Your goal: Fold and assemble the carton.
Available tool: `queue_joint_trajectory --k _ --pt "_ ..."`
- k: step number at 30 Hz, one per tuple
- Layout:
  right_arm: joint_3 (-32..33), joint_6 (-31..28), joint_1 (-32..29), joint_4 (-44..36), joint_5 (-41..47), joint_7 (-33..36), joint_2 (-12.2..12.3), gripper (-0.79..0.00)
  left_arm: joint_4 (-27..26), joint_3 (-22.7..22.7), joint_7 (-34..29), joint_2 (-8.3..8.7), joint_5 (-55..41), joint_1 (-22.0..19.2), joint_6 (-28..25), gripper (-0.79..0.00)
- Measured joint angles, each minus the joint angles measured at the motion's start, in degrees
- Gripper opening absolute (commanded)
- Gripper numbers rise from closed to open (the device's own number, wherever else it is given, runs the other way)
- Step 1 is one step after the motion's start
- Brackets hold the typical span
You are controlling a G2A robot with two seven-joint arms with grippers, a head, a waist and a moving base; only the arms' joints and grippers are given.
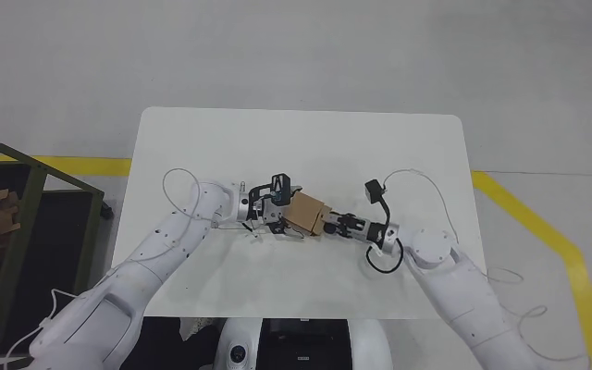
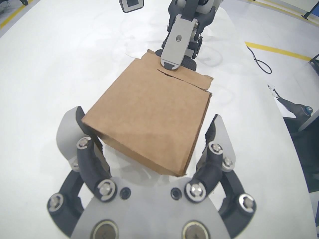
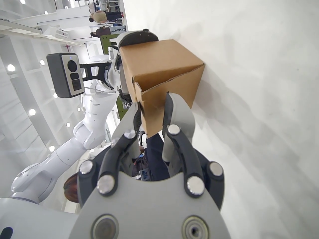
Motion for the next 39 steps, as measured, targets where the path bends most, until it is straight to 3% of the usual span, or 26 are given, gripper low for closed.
queue_joint_trajectory --k 5,12,23,33,38,39 --pt "0.16 0.96 -0.16 -1.26 -1.34 -0.92 0.07 -0.702 -0.21 -0.11 0.04 0.03 -0.04 0.13 0.02 0.000" --pt "0.15 2.93 -0.81 -4.17 -4.18 -2.88 0.19 -0.736 -0.53 -0.20 -0.23 0.05 -0.08 0.22 0.08 0.000" --pt "-0.47 5.90 -1.45 -7.73 -6.74 -4.48 0.15 -0.702 -0.64 -0.28 -0.36 0.06 -0.21 0.31 -0.22 0.000" --pt "1.21 5.10 -3.48 -9.03 -6.70 -4.38 0.60 -0.631 -0.09 -0.29 -0.66 -0.02 -0.45 0.12 -0.32 0.000" --pt "2.74 4.35 -5.46 -10.42 -6.48 -3.76 1.07 -0.646 0.08 -0.20 -0.83 -0.11 -0.54 0.02 -0.15 0.000" --pt "3.04 4.12 -5.77 -10.58 -6.33 -3.61 1.16 -0.680 0.10 -0.19 -0.86 -0.12 -0.54 0.02 -0.10 0.000"
